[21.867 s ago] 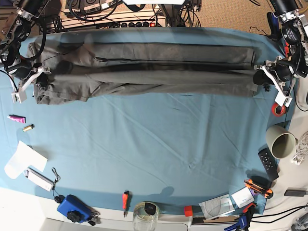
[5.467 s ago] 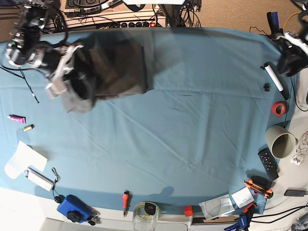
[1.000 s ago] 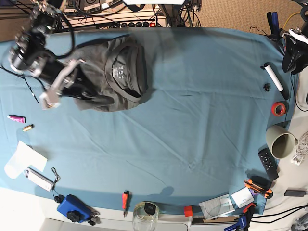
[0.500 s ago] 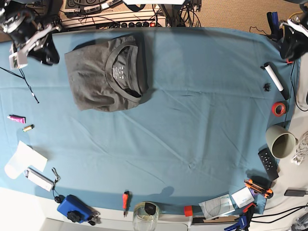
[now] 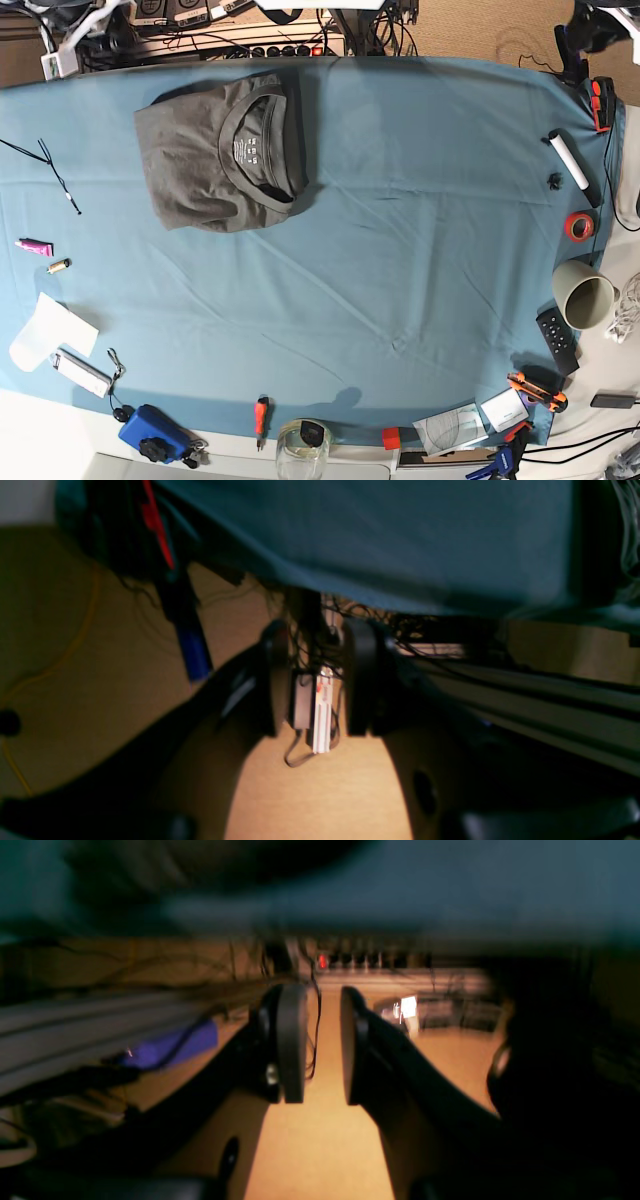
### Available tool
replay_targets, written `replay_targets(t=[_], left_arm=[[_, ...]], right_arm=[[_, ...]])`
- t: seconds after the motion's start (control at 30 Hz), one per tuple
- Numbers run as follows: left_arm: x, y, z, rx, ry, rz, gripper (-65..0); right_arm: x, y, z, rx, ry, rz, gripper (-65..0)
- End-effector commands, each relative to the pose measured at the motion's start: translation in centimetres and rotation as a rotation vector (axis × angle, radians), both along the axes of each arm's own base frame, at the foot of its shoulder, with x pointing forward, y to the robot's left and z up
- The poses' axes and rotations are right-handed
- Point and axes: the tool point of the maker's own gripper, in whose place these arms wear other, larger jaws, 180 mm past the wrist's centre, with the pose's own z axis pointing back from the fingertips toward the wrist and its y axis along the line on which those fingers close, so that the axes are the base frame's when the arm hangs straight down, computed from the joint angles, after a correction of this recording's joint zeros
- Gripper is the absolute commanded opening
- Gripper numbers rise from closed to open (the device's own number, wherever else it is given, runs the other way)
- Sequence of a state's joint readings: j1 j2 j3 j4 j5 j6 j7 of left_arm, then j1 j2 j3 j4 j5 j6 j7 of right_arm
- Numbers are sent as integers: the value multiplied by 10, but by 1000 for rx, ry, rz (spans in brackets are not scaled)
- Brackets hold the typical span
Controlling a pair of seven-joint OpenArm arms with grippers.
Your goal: Fold the T-shirt properly
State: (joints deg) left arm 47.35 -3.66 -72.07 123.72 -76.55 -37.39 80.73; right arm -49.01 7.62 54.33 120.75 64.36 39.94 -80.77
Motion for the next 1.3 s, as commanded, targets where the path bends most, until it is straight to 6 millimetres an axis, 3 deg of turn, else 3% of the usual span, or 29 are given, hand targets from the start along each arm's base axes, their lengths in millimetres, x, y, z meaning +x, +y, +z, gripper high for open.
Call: replay_targets(t=[0.0,0.2,0.33,0.5,0.6,0.77,0.9,1.07,1.27], left_arm=[[-3,-1,5,3,-4,-4,-472],[-22,-9,-5,-32,29,29,-472],[-36,-8,-19,-80,61,95,-472],[-63,0,-45,-150,139,197,-472],[-77,2,-58,-199,167,251,-472],[-101,3,-80,-261,231,332,-481],[-120,-6,-100,-274,345,324,-559],[-110,-31,-123,-282,390,222,-562],[-102,-66,-166,-176,497,87,-601]], right_arm=[[-5,-5,1,-3,8,-5,-524],[-32,-26,-26,62,112,-98,-524],[-54,-34,-56,106,247,-98,-524],[-96,-29,-95,118,493,-4,-524],[-108,-24,-110,121,580,50,-524],[-103,-16,-124,132,603,79,-524],[-94,-19,-129,122,595,79,-524],[-93,-19,-129,122,592,77,-524],[-86,-21,-133,117,546,51,-524]])
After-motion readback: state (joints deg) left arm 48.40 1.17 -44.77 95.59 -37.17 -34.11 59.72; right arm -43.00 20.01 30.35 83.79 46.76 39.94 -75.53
